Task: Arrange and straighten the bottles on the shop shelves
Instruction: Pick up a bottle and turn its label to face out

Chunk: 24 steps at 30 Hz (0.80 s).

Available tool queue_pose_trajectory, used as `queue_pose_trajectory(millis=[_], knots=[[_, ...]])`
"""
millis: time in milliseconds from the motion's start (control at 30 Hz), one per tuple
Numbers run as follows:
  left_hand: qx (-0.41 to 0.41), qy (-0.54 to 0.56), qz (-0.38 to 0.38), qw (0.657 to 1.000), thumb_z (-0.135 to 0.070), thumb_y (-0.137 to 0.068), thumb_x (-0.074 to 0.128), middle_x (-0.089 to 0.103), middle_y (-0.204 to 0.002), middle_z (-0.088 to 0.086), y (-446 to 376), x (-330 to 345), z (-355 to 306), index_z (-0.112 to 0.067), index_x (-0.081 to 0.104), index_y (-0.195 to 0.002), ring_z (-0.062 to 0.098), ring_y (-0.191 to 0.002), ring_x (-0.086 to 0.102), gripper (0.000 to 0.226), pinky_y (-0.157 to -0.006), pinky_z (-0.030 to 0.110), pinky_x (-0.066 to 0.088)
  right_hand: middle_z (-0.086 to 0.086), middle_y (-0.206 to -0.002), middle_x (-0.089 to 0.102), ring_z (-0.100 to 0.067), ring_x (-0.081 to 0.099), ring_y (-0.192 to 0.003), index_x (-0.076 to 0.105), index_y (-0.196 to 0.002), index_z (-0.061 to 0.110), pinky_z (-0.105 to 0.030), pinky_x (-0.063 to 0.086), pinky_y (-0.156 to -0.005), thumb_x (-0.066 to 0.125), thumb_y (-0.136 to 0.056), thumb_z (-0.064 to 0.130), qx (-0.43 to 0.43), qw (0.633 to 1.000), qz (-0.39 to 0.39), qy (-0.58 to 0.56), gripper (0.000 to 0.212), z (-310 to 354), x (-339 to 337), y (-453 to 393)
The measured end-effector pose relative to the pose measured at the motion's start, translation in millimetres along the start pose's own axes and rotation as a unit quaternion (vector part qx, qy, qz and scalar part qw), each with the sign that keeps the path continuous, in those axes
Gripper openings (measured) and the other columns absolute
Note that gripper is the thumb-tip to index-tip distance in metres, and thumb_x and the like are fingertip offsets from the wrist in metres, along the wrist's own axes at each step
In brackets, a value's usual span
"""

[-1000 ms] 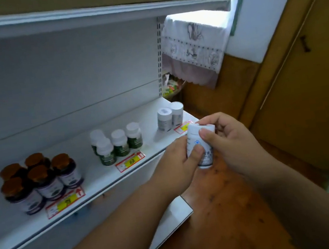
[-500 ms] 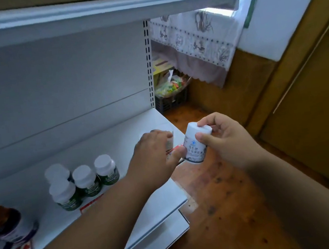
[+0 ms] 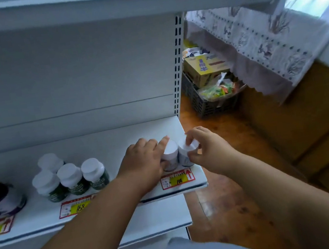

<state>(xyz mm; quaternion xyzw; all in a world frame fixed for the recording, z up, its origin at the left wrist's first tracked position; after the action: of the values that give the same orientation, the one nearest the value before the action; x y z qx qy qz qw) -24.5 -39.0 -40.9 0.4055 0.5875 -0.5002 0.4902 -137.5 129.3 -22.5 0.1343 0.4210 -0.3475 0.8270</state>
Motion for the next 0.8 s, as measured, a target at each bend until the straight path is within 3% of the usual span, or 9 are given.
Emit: queue_pose_trajectory(millis=[133,233,367,533,700,800], knots=[[-0.017,-0.015,0.005,1.0,-0.048,-0.092,0.049,0.054,-0.131,0.0,1.9,0.2,-2.5,-0.027,0.026,-0.148,0.024,-0.109,0.046,0.064,-0.092,0.038,0.04,0.019,-0.112,0.047,-0.008,0.053,-0.087,0.048,-0.092,0.038,-0.018,0.047,-0.06,0.068,-0.077,0.027,-0.048,0.998,0.027,-0.006,0.027,-6.4,-0.6,-10.9],[-0.014,-0.037,0.009,0.999,-0.046,-0.09,0.053,0.057,-0.128,0.002,2.0,-1.8,-5.0,-0.024,0.031,-0.148,0.025,-0.108,0.049,0.065,-0.09,0.039,0.042,0.016,-0.108,0.045,-0.012,0.05,-0.092,0.047,-0.092,0.035,-0.019,0.046,-0.064,0.068,-0.076,0.026,-0.073,0.997,0.034,-0.009,0.028,-10.1,-1.1,-11.8],[-0.012,-0.031,0.011,0.999,-0.05,-0.087,0.056,0.059,-0.126,0.003,2.5,-3.6,-6.4,-0.023,0.034,-0.146,0.025,-0.107,0.052,0.069,-0.09,0.04,0.044,0.016,-0.102,0.042,-0.013,0.045,-0.091,0.047,-0.094,0.034,-0.014,0.035,-0.063,0.069,-0.075,0.025,-0.086,0.995,0.042,0.004,0.03,-13.5,0.3,-13.6],[-0.02,0.021,0.02,0.999,-0.063,-0.086,0.045,0.042,-0.144,0.001,2.2,-10.8,-5.2,-0.027,0.023,-0.149,0.022,-0.125,0.039,0.075,-0.104,0.038,0.033,0.014,-0.116,0.04,-0.012,0.04,-0.104,0.044,-0.102,0.036,-0.024,0.041,-0.083,0.063,-0.076,0.04,-0.099,0.994,0.026,0.043,0.033,-3.7,-2.7,-11.0],[-0.058,0.077,-0.032,0.995,-0.061,-0.087,0.047,0.037,-0.148,-0.001,22.4,-37.1,2.8,-0.024,0.029,-0.146,0.019,-0.133,0.032,0.072,-0.111,0.035,0.023,0.012,-0.13,0.038,-0.01,0.032,-0.12,0.042,-0.111,0.036,-0.025,0.03,-0.096,0.057,-0.08,0.041,-0.129,0.989,-0.024,0.067,0.034,40.3,-6.6,-8.9],[-0.065,0.07,-0.081,0.992,-0.053,-0.088,0.053,0.05,-0.139,0.002,55.8,-62.4,26.2,-0.021,0.043,-0.139,0.024,-0.124,0.046,0.061,-0.104,0.04,0.035,0.014,-0.126,0.041,-0.008,0.035,-0.113,0.043,-0.109,0.037,-0.027,0.035,-0.09,0.054,-0.081,0.042,-0.157,0.986,-0.031,0.052,0.031,89.9,5.9,-8.3]])
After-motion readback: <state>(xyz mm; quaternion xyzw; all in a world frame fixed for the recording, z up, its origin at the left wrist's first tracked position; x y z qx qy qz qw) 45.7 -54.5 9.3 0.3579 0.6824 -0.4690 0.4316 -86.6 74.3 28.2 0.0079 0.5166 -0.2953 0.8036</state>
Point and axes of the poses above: each hand's wrist, its own y-axis away from the middle knuckle, its own x-axis out of the palm, z = x × y, the point moved 2 cm from there along -y, towards the middle knuckle
